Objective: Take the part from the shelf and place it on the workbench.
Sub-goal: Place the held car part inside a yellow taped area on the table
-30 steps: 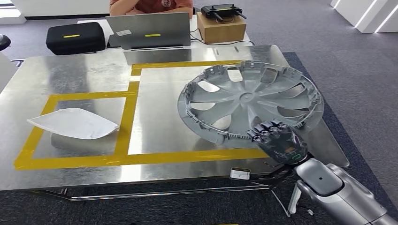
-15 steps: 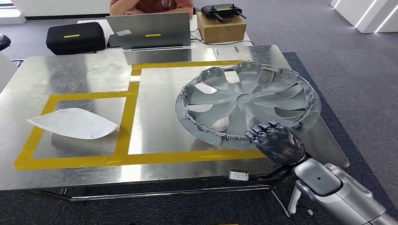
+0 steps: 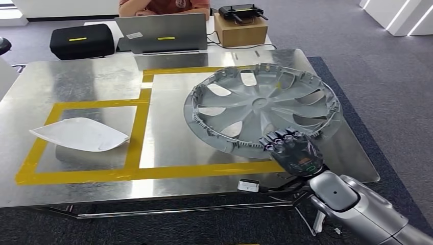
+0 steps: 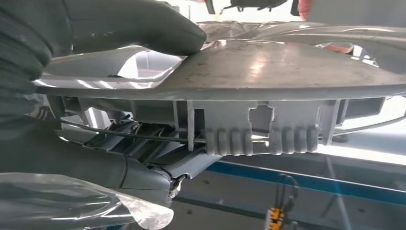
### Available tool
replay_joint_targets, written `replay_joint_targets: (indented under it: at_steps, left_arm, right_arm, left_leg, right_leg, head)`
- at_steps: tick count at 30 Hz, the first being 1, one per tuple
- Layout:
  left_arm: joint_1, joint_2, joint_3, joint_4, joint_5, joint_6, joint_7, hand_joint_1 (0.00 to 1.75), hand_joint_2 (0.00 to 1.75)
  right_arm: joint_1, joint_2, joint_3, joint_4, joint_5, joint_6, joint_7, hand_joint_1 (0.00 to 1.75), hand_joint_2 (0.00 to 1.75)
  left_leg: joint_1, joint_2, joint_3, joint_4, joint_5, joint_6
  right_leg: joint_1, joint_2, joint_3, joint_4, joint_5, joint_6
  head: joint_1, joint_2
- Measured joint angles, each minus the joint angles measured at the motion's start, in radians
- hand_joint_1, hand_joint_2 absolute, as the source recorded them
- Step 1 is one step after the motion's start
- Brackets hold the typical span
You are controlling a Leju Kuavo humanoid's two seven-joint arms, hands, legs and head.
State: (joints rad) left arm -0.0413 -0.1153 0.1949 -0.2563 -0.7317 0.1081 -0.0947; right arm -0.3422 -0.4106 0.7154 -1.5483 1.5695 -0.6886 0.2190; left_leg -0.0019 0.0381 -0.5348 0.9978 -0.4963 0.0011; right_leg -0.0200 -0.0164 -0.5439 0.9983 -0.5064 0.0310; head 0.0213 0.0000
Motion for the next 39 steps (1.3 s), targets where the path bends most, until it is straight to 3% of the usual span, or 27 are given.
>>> replay_joint_targets:
  at_steps: [4,5,8,9,11,15,21,39]
  left_arm:
    - [0.0,0.003,0.0,0.001,0.018,-0.016,0.012,0.0,0.0]
    - [0.0,0.005,0.0,0.002,0.023,-0.017,0.015,0.0,0.44]
    - [0.0,0.009,0.001,0.002,0.033,-0.017,0.023,0.0,1.75]
    - [0.0,0.01,0.001,0.002,0.036,-0.017,0.024,0.0,1.75]
    - [0.0,0.012,0.002,0.002,0.041,-0.018,0.024,0.0,1.75]
    - [0.001,0.015,0.003,0.002,0.048,-0.021,0.021,0.0,0.0]
    - [0.002,0.017,0.004,0.004,0.063,-0.034,-0.002,0.0,0.0]
    - [0.003,0.02,0.004,0.014,0.067,-0.047,-0.01,0.0,0.0]
  right_arm:
    - [-0.066,0.0,0.149,0.014,0.0,0.0,0.099,1.75,1.75]
    - [-0.081,0.0,0.183,0.019,0.0,0.0,0.116,1.31,1.75]
    - [-0.119,0.0,0.27,0.032,0.0,0.0,0.163,0.0,0.44]
    - [-0.131,0.0,0.294,0.035,0.0,0.0,0.176,0.0,0.0]
    - [-0.153,0.0,0.337,0.041,0.0,0.0,0.197,0.0,0.0]
    - [-0.185,-0.001,0.401,0.054,0.0,0.0,0.236,0.0,0.0]
    - [-0.258,-0.017,0.499,0.071,0.001,0.0,0.351,0.0,0.0]
    - [-0.332,-0.04,0.632,0.114,0.001,-0.001,0.465,0.0,0.0]
  left_leg:
    - [0.0,0.0,0.0,0.0,0.0,0.0]
    - [0.0,0.0,0.0,0.0,0.0,0.0]
    - [0.0,0.0,0.0,0.0,0.0,0.0]
    - [0.0,0.0,0.0,0.0,0.0,0.0]
    - [0.0,0.0,0.0,0.0,0.0,0.0]
    - [0.0,0.0,-0.001,0.0,0.0,0.0]
    - [0.0,0.0,-0.001,0.001,0.0,0.0]
    - [0.0,0.0,-0.001,0.003,0.0,0.0]
  right_leg:
    - [0.0,0.0,0.0,0.0,0.0,0.0]
    - [0.0,0.0,0.0,0.0,0.0,0.0]
    - [0.0,0.0,-0.001,0.0,0.0,0.0]
    - [0.0,0.0,-0.001,0.0,0.0,0.0]
    - [0.0,0.0,-0.001,0.0,0.0,0.0]
    - [0.0,0.0,-0.001,0.0,0.0,0.0]
    - [0.0,0.0,-0.001,0.0,0.001,0.001]
    - [0.0,0.0,-0.001,0.0,0.001,0.002]
  head:
    - [0.0,0.0]
    - [0.0,0.0]
    - [0.0,0.0]
    - [0.0,0.0]
    - [0.0,0.0]
    - [0.0,0.0]
    - [0.0,0.0]
    - [0.0,0.0]
